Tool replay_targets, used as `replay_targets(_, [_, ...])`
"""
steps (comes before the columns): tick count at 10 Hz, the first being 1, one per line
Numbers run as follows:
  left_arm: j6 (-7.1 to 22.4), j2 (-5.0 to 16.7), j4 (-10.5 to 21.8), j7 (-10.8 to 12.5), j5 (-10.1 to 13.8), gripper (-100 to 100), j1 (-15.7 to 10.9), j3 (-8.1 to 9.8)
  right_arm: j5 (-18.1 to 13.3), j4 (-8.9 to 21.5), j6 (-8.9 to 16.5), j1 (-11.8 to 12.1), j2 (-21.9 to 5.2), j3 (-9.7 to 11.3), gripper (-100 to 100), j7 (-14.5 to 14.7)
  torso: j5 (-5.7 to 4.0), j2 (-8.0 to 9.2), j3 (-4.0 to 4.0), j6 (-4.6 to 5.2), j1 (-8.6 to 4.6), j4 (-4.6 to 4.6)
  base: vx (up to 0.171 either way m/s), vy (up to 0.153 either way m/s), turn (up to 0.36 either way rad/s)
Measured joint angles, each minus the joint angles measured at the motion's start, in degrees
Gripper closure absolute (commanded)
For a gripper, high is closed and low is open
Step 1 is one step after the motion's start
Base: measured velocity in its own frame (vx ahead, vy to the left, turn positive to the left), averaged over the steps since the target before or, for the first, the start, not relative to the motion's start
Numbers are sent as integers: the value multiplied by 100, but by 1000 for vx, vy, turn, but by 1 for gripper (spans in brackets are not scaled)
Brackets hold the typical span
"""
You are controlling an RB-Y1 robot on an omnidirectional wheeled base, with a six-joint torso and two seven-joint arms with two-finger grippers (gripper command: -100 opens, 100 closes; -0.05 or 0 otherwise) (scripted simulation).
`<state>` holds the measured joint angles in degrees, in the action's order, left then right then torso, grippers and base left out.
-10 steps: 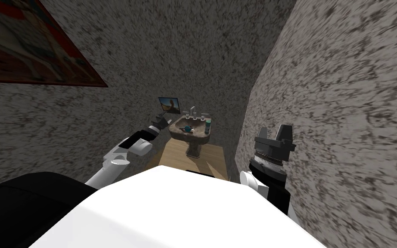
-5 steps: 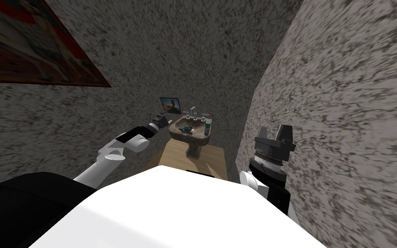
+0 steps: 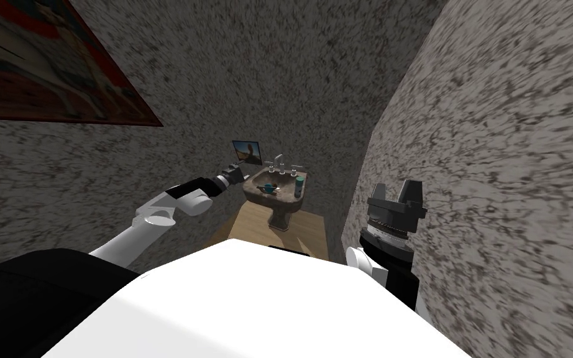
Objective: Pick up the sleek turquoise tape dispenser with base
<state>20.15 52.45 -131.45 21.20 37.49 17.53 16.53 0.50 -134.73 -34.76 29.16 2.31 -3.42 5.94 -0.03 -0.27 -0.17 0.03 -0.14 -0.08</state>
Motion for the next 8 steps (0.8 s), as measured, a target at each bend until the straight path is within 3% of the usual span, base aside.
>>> replay_targets(3, [436,428,-12,272,363,-100,-27,22,0,0,0,0,0,0,0,0,0,-3,-1,-1,1,0,61,-39,55])
replay_targets(8, [1192,939,-102,684,820,-100,-23,25,0,0,0,0,0,0,0,0,2,-3,-2,0,6,-1,72,-40,52])
